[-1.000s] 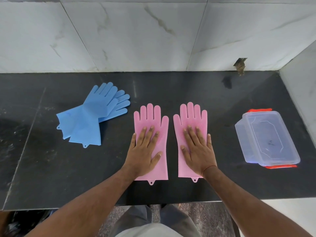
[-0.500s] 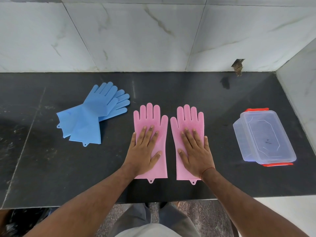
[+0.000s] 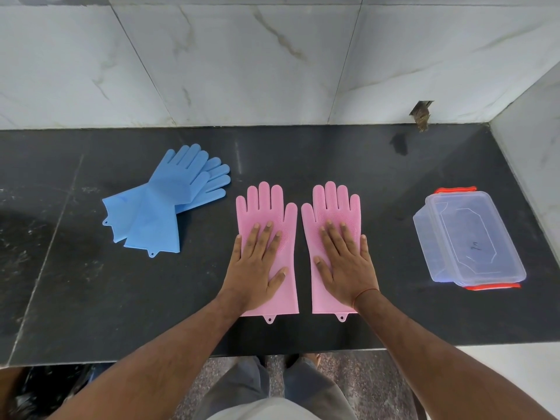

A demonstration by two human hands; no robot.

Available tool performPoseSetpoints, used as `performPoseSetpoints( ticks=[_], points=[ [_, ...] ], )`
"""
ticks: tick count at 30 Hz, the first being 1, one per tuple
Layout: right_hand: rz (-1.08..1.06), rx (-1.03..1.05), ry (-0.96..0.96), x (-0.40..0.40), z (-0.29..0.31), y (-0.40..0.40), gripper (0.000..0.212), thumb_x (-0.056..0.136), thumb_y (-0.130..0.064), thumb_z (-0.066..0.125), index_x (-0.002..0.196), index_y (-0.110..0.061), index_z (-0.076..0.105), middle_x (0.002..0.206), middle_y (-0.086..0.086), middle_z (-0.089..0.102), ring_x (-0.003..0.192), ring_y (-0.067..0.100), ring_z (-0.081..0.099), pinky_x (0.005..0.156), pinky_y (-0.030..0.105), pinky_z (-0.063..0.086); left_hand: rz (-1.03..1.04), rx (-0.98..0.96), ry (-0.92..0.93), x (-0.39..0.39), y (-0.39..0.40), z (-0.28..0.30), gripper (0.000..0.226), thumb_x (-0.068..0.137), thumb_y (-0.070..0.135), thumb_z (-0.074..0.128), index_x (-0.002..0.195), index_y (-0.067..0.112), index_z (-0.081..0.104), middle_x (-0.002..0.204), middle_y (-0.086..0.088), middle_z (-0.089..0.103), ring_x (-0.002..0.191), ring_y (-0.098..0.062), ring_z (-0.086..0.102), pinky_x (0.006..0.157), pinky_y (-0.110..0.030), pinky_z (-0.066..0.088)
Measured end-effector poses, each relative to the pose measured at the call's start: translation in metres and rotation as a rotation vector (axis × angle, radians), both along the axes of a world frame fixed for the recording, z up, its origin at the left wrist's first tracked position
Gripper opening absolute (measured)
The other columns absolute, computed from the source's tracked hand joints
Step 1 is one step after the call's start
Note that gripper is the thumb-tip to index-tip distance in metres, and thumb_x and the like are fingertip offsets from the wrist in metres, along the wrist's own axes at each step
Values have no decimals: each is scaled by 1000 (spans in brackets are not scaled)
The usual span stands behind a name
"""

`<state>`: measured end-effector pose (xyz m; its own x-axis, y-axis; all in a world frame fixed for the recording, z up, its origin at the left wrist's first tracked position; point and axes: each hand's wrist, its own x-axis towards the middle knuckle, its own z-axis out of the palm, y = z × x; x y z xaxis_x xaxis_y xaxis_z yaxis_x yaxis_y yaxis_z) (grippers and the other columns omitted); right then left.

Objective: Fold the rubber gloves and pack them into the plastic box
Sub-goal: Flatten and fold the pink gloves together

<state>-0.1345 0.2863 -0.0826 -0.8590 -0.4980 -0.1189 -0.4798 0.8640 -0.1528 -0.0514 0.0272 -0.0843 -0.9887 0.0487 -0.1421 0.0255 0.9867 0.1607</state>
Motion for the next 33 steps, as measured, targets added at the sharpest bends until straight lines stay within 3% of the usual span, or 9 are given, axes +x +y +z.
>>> performPoseSetpoints(
  ticks=[4,6,10,12,17,21,25,30,33],
  points=[
    [2,-4,-63,-2,5,-2,70,108,-64,16,168,-37,-10,176,-15,-14,163,20,-17,130,57,-6,13,-10,-55,0,0,2,88,105,76,16,173,30,-14,184,3,-16,169,-27,-17,135,-60,-1],
    [-33,-46,-112,-4,12,-2,68,109,-59,18,169,-36,-3,176,-16,-12,164,20,-15,132,59,-1,26,22,-46,-1,5,8,89,105,73,22,175,27,-6,184,1,-12,170,-29,-13,136,-61,2],
    [-325,-232,-65,-6,36,1,68,106,-46,50,166,-21,29,174,-2,29,160,31,25,129,57,28,-22,220,131,-2,36,33,74,103,56,53,167,24,36,178,2,30,161,-27,35,129,-58,35],
    [-532,-316,-54,-11,47,3,64,102,-45,60,158,-20,41,162,2,45,147,33,42,120,56,43,43,417,135,-10,61,47,71,103,49,64,164,25,38,170,5,44,152,-22,48,126,-51,44],
    [-800,-479,-338,-32,59,9,53,103,-33,64,150,-11,52,143,12,63,128,35,62,115,53,47,496,830,-79,-50,112,72,65,103,35,74,158,27,40,152,3,57,141,-23,56,122,-45,50],
    [-846,-533,-457,-41,64,6,52,100,-29,63,148,-10,56,132,10,69,119,31,65,109,46,50,696,833,-95,-72,131,74,67,103,28,73,160,21,39,151,-3,57,137,-27,57,120,-49,51],
    [-901,-631,-543,-49,62,7,48,97,-20,70,142,-5,61,126,13,71,117,35,67,110,51,53,982,1045,-102,-88,131,69,53,103,21,73,151,18,51,141,-5,66,126,-29,67,109,-47,60],
    [-968,-848,-723,-47,67,11,20,98,-6,68,118,-9,72,119,15,76,106,38,73,97,58,61,940,1124,-87,-92,128,60,29,105,17,66,134,18,71,120,2,74,111,-24,73,92,-34,62],
    [-936,-894,-779,-41,70,11,22,100,-8,68,121,-14,67,117,8,76,102,32,74,90,56,64,923,1072,-61,-93,129,57,21,108,22,62,127,24,72,114,6,72,104,-19,71,94,-35,63]
  ],
)
